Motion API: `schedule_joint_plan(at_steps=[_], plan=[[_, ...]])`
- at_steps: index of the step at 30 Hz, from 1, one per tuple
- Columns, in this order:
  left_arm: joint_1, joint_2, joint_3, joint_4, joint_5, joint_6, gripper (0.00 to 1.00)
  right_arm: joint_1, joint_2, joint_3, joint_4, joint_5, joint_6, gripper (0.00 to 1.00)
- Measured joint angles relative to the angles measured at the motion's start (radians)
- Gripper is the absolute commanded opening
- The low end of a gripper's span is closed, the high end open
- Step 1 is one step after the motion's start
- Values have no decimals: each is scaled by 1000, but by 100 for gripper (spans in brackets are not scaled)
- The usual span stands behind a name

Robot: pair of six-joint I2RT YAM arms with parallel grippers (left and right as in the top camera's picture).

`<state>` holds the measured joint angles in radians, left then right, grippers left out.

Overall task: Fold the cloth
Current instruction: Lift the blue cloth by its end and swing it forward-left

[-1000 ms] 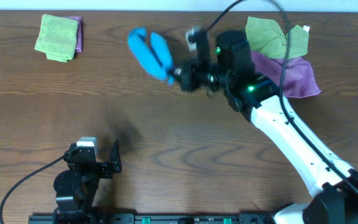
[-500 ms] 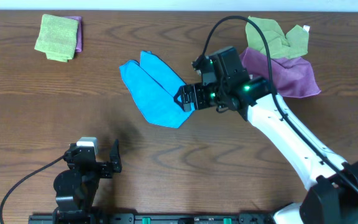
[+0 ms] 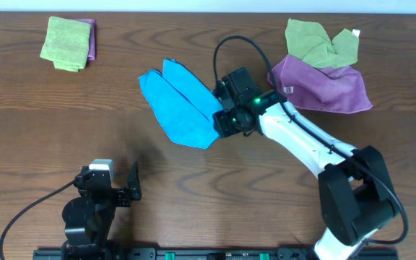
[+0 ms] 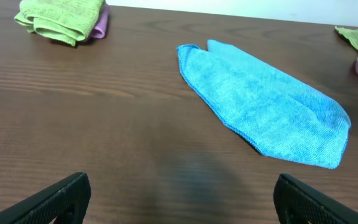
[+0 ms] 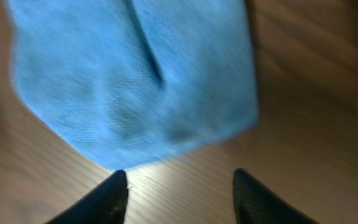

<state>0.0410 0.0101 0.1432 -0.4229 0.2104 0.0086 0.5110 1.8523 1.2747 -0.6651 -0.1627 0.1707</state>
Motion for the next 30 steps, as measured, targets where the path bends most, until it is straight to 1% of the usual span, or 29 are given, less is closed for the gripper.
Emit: schedule_joint_plan(at_steps=[4, 5, 9, 15, 17, 19, 20, 22, 24, 25, 27, 28, 29, 30], plan=[[0, 0, 0, 0, 0, 0, 95, -32, 0, 0, -45, -32, 0, 58], [0, 0, 0, 0, 0, 0, 95, -39, 0, 0, -41, -46, 0, 60], [0, 0, 0, 0, 0, 0, 95, -58, 12, 0, 5, -103, 0, 61], [0, 0, 0, 0, 0, 0, 96, -60, 87, -1, 31, -191, 0, 62], [0, 0, 0, 0, 0, 0, 95, -60, 100, -1, 39, -203, -1, 56], [0, 0, 0, 0, 0, 0, 95, -60, 105, -1, 60, -209, -3, 46], [0, 0, 0, 0, 0, 0, 95, -60, 105, -1, 72, -209, 1, 46], [0, 0, 0, 0, 0, 0, 95, -60, 110, -1, 92, -214, -3, 51], [0, 0, 0, 0, 0, 0, 95, -60, 121, -1, 116, -216, -4, 54], [0, 0, 0, 0, 0, 0, 95, -60, 127, -1, 125, -216, -3, 56], [0, 0, 0, 0, 0, 0, 95, -60, 139, -1, 146, -217, 0, 73], [0, 0, 0, 0, 0, 0, 95, -60, 142, -1, 153, -216, 3, 77], [0, 0, 0, 0, 0, 0, 95, -60, 143, -1, 159, -217, 0, 75], [0, 0, 0, 0, 0, 0, 95, -60, 143, -1, 162, -219, -4, 69]])
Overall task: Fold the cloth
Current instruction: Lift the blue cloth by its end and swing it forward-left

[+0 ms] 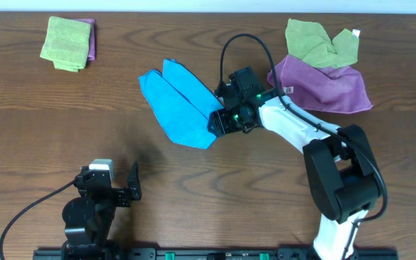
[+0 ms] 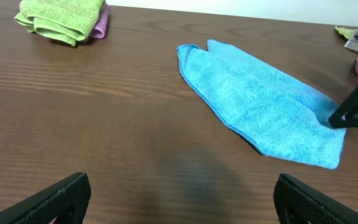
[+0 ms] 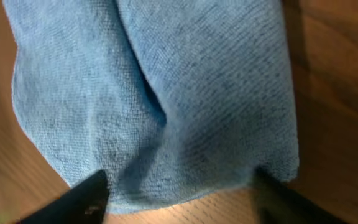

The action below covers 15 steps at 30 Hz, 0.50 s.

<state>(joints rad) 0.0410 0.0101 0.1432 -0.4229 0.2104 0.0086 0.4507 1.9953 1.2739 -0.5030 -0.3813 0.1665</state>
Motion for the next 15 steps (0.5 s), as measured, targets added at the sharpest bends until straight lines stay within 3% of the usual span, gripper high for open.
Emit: schedule_joint_plan(at_steps=[1, 4, 6, 15], plan=[[0, 0, 0, 0, 0, 0, 95, 0, 0, 0, 1, 0, -2, 52], [0, 0, 0, 0, 0, 0, 95, 0, 0, 0, 3, 11, -3, 27], [0, 0, 0, 0, 0, 0, 95, 0, 0, 0, 10, 15, -2, 1], [0, 0, 0, 0, 0, 0, 96, 0, 0, 22, 19, -19, 2, 1]])
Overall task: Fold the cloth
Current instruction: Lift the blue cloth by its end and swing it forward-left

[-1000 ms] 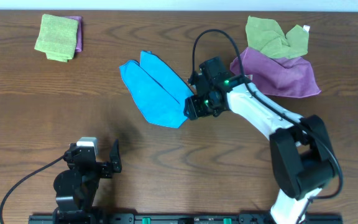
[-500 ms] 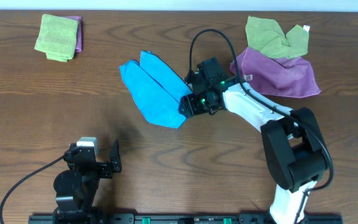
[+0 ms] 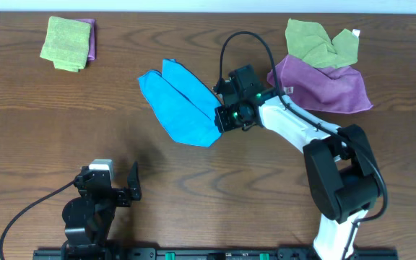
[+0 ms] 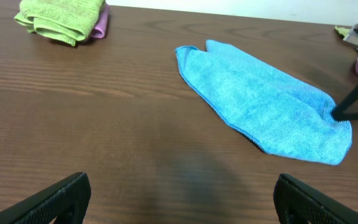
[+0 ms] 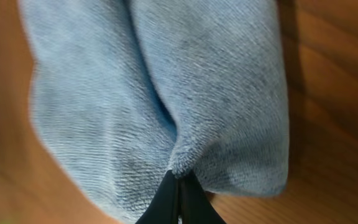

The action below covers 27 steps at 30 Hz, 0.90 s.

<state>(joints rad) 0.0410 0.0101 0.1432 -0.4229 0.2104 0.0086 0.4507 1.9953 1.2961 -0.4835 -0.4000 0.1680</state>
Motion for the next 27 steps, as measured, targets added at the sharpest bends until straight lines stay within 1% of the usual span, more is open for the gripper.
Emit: schedule_joint_plan(at_steps=[4, 7, 9, 12, 14, 17, 19, 20, 22, 23, 24, 25, 26, 27], plan=[[0, 0, 0, 0, 0, 0, 95, 0, 0, 151, -35, -49, -3, 1], [0, 0, 0, 0, 0, 0, 95, 0, -1, 322, -62, -30, -21, 1], [0, 0, 0, 0, 0, 0, 95, -1, -8, 458, -71, 40, -44, 1], [0, 0, 0, 0, 0, 0, 95, -14, -12, 603, -87, 174, -91, 1], [0, 0, 0, 0, 0, 0, 95, -29, -15, 674, -122, 227, -121, 1], [0, 0, 0, 0, 0, 0, 95, -35, -25, 738, -222, 241, -148, 1], [0, 0, 0, 0, 0, 0, 95, -18, -32, 748, -323, 218, -169, 1], [0, 0, 0, 0, 0, 0, 95, 4, -33, 747, -407, 194, -187, 1], [0, 0, 0, 1, 0, 0, 95, 54, -31, 732, -521, 146, -222, 1], [0, 0, 0, 0, 0, 0, 95, 81, -29, 719, -581, 122, -246, 6], [0, 0, 0, 0, 0, 0, 95, 120, -23, 701, -655, 84, -281, 17], [0, 0, 0, 0, 0, 0, 95, 161, -17, 676, -720, 55, -315, 31], [0, 0, 0, 0, 0, 0, 95, 196, -9, 649, -768, 34, -344, 39], [0, 0, 0, 0, 0, 0, 95, 236, 0, 617, -799, 18, -375, 54]])
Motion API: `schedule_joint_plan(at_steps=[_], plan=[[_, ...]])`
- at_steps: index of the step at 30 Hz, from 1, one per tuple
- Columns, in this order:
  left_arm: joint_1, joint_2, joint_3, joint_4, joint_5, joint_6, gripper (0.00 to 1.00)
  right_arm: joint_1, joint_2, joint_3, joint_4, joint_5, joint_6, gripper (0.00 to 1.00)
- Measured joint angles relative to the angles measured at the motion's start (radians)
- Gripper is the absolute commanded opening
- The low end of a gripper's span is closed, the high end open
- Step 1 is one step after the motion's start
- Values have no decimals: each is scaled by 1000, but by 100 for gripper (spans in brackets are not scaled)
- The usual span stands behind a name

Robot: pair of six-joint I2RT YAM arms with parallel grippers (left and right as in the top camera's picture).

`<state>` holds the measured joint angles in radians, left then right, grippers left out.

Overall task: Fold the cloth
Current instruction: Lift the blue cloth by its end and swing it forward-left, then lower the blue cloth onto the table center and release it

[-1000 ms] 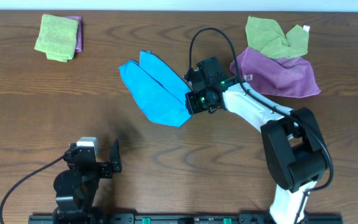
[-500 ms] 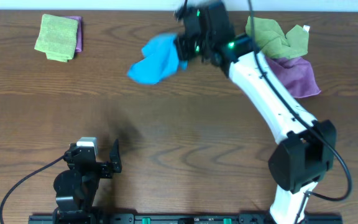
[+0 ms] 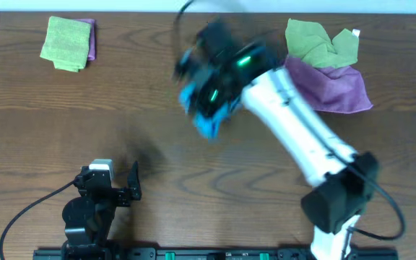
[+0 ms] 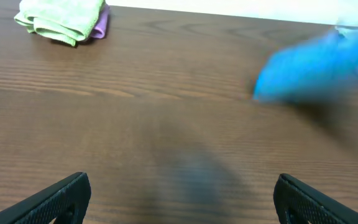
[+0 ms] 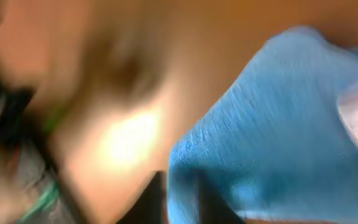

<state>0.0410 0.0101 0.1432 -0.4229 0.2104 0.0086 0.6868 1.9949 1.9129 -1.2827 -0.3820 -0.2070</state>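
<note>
The blue cloth (image 3: 206,121) hangs bunched and blurred over the middle of the table, lifted off the wood. My right gripper (image 3: 211,97) is shut on it; in the right wrist view the dark fingers (image 5: 157,196) pinch the blue cloth (image 5: 272,124) at its edge. The left wrist view shows the blue cloth (image 4: 309,68) as a blurred mass at the far right. My left gripper (image 3: 110,189) rests at the near left edge, open, fingertips (image 4: 64,193) wide apart with nothing between them.
A folded green cloth (image 3: 65,42) lies on a purple one at the far left, also seen as the green stack (image 4: 58,15). A crumpled green cloth (image 3: 320,37) and a purple cloth (image 3: 334,88) lie at the far right.
My right gripper, shut on the cloth's right end, has moved up and to the left with it. The cloth no longer lies flat; it hangs bunched from the gripper. The left arm is unchanged.
The blue cloth lay folded lengthwise in the middle with my right gripper open over its right end. Then the fingers straddled that end, then they were shut on it. Now the end is carried leftward with the cloth lifted.
</note>
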Motion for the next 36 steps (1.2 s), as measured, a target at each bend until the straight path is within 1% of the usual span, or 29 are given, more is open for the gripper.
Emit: schedule_joint_plan(at_steps=[1, 2, 3, 7, 9, 10, 11, 12, 13, 14, 15, 16, 20, 24, 30, 36], plan=[[0, 0, 0, 0, 0, 0, 95, 34, 8, -32, -14, -13, -23, 77], [0, 0, 0, 0, 0, 0, 95, 63, 16, -59, -19, -18, -42, 96], [0, 0, 0, 0, 0, 0, 95, 88, 25, -84, -21, -19, -59, 99], [0, 0, 0, 0, 0, 0, 95, 101, 32, -108, 20, 7, -83, 99], [0, 0, 0, 0, 0, 0, 95, 89, 31, -108, 66, 31, -79, 97], [0, 0, 0, 0, 0, 0, 95, 77, 31, -108, 98, 50, -71, 93], [0, 0, 0, 0, 0, 0, 95, 64, 31, -108, 128, 66, -63, 85], [0, 0, 0, 0, 0, 0, 95, 50, 31, -109, 157, 83, -56, 72], [0, 0, 0, 0, 0, 0, 95, 32, 31, -109, 188, 101, -43, 45], [0, 0, 0, 0, 0, 0, 95, 10, 31, -112, 216, 115, -31, 23], [0, 0, 0, 0, 0, 0, 95, -17, 32, -114, 237, 129, -20, 6], [0, 0, 0, 0, 0, 0, 95, -42, 33, -117, 241, 139, -11, 2], [0, 0, 0, 0, 0, 0, 95, -129, 58, -126, 232, 168, 26, 1], [0, 0, 0, 0, 0, 0, 95, -188, 130, -131, 205, 169, 73, 2], [0, 0, 0, 0, 0, 0, 95, -198, 224, -142, 214, 167, 100, 1], [0, 0, 0, 0, 0, 0, 95, -201, 232, -144, 323, 263, 141, 1]])
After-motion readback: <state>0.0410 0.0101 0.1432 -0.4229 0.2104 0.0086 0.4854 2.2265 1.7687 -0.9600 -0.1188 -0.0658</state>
